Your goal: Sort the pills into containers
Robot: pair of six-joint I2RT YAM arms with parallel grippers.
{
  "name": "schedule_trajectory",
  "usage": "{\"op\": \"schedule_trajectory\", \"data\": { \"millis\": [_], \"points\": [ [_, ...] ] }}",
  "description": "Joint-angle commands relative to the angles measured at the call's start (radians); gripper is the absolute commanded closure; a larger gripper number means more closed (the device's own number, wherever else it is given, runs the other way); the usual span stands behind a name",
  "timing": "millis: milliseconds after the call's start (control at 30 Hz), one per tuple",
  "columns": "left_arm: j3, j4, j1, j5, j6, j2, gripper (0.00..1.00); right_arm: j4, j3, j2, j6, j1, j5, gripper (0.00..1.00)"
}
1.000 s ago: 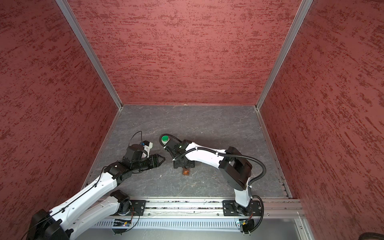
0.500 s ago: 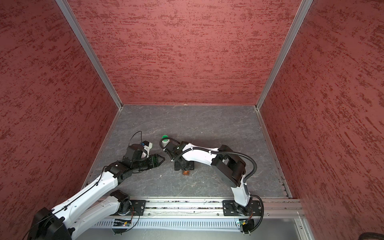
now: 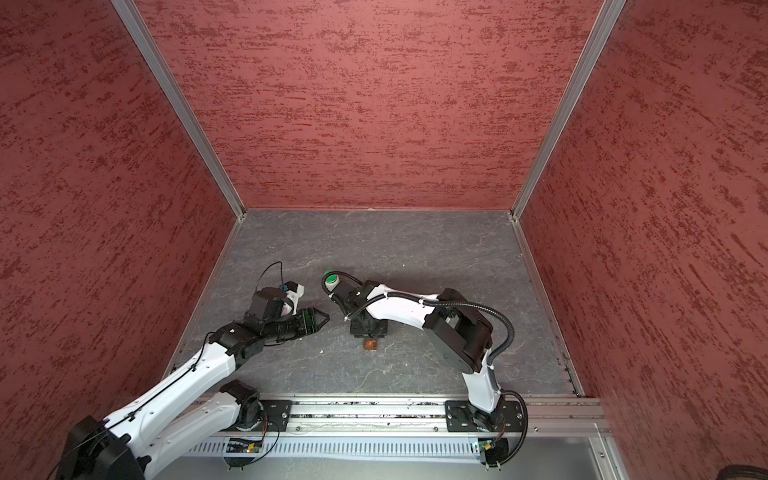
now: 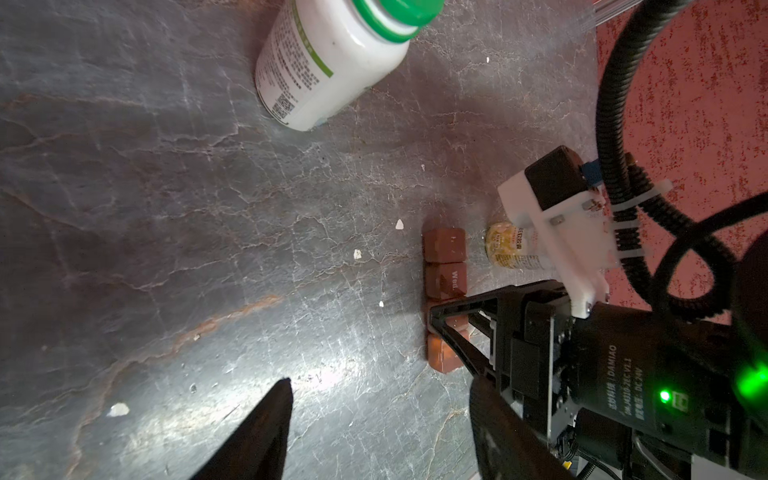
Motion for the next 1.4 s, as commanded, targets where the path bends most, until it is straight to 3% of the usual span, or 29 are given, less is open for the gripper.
{"op": "schedule_trajectory", "data": {
  "millis": [0,167,333,667,867,1367],
  "points": [
    [-0.003,0.025,0.007,0.017,0.012,0.006,0.32,0.012,-0.026,-0.009,0.009,-0.005,0.003,0.59],
    [-0.004,0.058,0.007,0.041,0.002,0.02,0.31,0.011,-0.035,-0.031,-0.011,-0.005,0.001,0.62],
    [-0.018,0.229,-0.008,0.12,-0.091,0.075,0.34,0.007,-0.061,-0.116,-0.052,-0.005,-0.001,0.63],
    [0.035,0.475,-0.137,0.146,-0.198,0.281,0.38,0.066,-0.177,-0.351,-0.132,-0.003,-0.055,0.63],
    [0.058,0.623,-0.169,0.21,-0.254,0.365,0.38,0.104,-0.214,-0.427,-0.146,-0.003,-0.084,0.63],
    [0.086,0.646,-0.231,0.237,-0.233,0.473,0.41,0.126,-0.211,-0.448,-0.148,-0.004,-0.105,0.63]
  ]
}}
